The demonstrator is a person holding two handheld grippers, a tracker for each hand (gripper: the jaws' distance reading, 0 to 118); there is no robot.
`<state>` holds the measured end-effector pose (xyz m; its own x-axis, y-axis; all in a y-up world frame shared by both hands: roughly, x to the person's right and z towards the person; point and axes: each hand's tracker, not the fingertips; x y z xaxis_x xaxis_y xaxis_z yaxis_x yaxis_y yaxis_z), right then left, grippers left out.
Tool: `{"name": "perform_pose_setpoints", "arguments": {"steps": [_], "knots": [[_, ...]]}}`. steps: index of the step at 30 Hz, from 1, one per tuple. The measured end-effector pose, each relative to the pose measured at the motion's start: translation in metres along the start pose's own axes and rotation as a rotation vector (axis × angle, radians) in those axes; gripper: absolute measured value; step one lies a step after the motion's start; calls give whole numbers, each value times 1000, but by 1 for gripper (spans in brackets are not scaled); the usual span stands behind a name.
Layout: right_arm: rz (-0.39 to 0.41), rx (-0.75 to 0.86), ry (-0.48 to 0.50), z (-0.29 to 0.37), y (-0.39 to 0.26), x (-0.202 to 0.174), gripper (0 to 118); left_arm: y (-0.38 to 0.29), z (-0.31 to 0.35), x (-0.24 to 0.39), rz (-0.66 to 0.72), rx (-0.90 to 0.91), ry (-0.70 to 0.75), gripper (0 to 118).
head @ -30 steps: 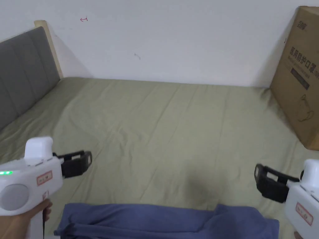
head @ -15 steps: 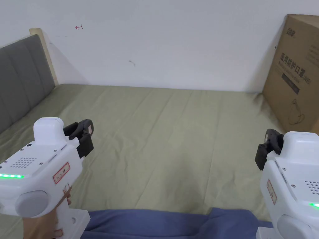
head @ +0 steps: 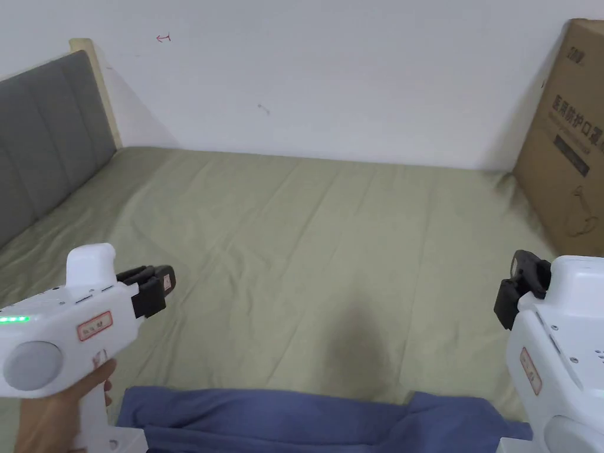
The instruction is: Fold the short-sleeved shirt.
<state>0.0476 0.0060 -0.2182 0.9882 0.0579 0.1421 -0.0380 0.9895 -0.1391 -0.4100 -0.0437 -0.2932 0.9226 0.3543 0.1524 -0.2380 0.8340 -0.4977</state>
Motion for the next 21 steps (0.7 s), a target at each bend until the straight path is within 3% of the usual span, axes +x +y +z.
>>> {"name": "perform_pose_setpoints", "arguments": {"steps": [5,12,13,15,16,21], "knots": [[7,-36,12,-10,-8,-10,0,-21,-13,-71,175,-224,-1,0],[3,-108,24,-27,-28,-23,0,-70,-29,-144,336,-403,8,3],[1,-120,22,-29,-31,-24,0,-75,-32,-150,350,-416,9,21],[3,-137,17,-31,-35,-26,0,-85,-38,-158,394,-452,10,98],[3,-146,14,-33,-38,-27,0,-92,-43,-160,410,-476,15,108],[2,-179,9,-38,-46,-30,0,-114,-55,-164,405,-516,16,109]]}}
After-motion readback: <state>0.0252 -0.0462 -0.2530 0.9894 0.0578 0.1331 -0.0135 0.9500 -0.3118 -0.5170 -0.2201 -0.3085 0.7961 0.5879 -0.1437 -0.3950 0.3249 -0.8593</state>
